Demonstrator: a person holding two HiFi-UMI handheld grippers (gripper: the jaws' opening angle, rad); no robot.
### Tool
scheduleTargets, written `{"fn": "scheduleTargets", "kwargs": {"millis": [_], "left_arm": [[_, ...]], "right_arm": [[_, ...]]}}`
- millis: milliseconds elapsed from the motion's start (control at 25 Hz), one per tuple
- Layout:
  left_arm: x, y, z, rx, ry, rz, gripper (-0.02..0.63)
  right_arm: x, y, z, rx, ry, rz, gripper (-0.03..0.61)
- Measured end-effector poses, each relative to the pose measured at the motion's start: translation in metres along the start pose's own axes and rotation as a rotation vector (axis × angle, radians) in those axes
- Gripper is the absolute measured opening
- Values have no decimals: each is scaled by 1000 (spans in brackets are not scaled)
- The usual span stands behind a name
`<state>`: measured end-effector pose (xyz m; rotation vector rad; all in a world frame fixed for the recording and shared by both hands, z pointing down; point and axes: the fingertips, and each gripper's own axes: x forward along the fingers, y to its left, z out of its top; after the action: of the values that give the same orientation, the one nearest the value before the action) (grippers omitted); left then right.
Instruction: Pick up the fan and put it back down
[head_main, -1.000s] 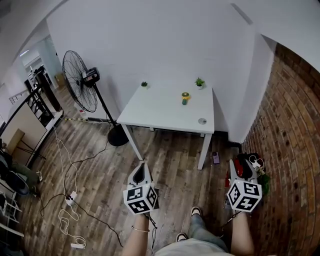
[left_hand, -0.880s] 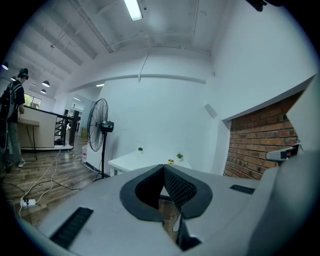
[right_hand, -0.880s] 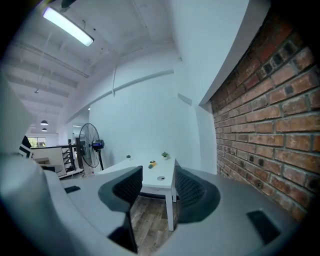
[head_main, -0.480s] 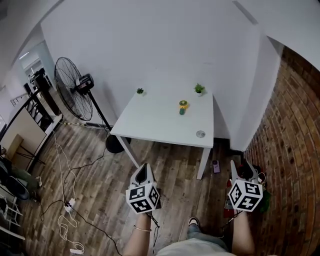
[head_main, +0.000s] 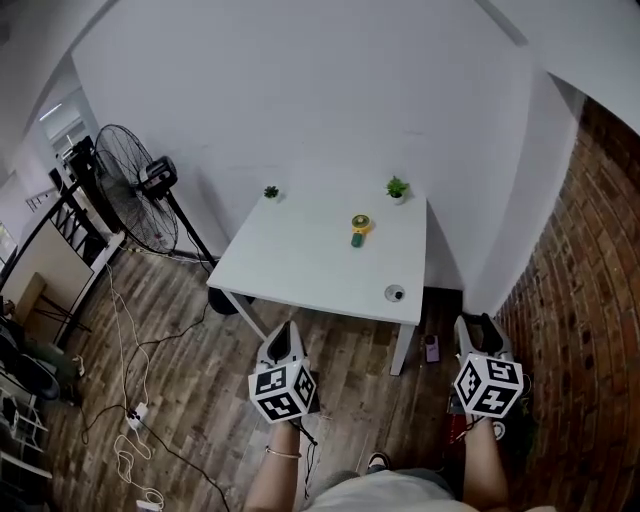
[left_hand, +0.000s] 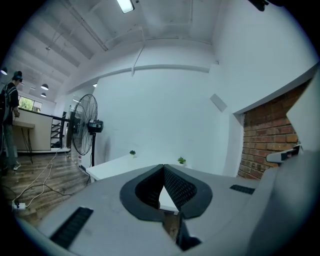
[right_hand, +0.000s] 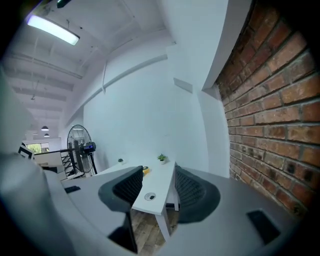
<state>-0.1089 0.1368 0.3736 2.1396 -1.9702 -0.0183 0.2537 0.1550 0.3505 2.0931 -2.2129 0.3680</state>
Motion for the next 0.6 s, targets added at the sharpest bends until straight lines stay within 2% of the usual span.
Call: {"fn": "scheduleTargets", "kwargs": {"millis": [360, 600], "left_arm": [[48, 0, -11, 32, 57, 26, 11], [97, 0, -12, 36, 56, -1, 11]], "right_arm": [[61, -7, -9, 39, 47, 41, 202], [105, 0, -16, 30, 72, 51, 202]]}}
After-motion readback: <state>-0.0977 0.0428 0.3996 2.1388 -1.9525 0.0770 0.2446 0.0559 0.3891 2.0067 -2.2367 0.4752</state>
